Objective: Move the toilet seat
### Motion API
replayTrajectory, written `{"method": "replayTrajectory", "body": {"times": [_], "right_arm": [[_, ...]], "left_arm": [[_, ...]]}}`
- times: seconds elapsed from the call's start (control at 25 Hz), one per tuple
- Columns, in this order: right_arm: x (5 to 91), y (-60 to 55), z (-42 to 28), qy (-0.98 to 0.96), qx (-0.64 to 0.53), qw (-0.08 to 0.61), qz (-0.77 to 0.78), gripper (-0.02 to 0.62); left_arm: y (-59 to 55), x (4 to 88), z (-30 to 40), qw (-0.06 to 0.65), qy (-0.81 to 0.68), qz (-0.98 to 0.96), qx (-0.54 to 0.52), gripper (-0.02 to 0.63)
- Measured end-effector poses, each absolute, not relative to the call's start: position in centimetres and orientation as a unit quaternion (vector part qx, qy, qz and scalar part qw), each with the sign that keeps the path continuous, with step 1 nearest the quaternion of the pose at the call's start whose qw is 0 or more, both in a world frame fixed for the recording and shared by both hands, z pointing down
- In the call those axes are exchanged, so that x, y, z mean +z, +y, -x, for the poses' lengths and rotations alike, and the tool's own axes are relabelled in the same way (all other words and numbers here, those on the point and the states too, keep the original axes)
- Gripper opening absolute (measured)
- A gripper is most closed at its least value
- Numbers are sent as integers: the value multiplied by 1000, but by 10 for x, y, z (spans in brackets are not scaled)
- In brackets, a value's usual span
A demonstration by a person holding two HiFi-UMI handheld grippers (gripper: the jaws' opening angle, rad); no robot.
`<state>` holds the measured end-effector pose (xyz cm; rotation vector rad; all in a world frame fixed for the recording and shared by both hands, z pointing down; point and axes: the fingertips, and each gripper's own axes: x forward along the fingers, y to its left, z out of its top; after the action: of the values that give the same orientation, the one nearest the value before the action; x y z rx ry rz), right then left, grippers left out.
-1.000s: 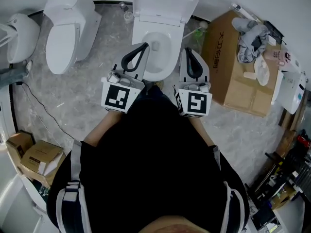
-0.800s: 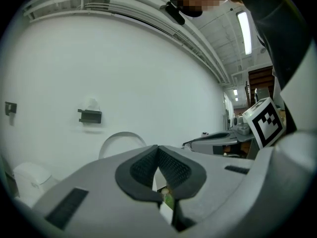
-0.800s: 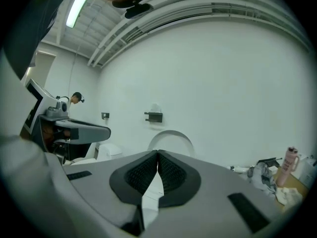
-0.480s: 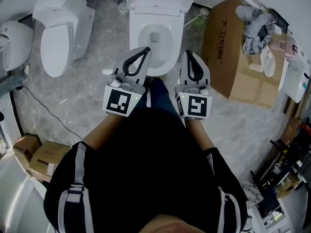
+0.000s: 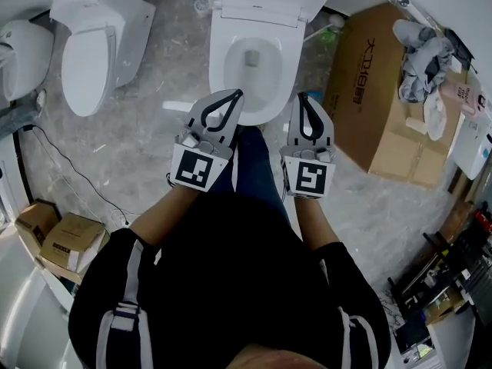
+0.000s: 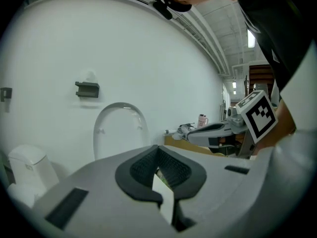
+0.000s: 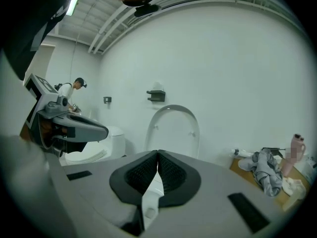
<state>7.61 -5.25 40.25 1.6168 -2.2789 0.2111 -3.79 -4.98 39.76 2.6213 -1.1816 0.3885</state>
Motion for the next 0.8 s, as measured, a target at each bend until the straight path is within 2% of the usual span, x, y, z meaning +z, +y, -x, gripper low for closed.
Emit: {"method": "replayTrajectory", "body": {"times": [0.28,0.8], "right_arm": [[454,-44,-70,-803,98,213,-548,23],[543,-38,-77,-798,127,253,-532,23]], "left_arm": [[-50,442,49,152,-410,-887,146,8],[-47,529,69,187,-428,-866,177,8]]}}
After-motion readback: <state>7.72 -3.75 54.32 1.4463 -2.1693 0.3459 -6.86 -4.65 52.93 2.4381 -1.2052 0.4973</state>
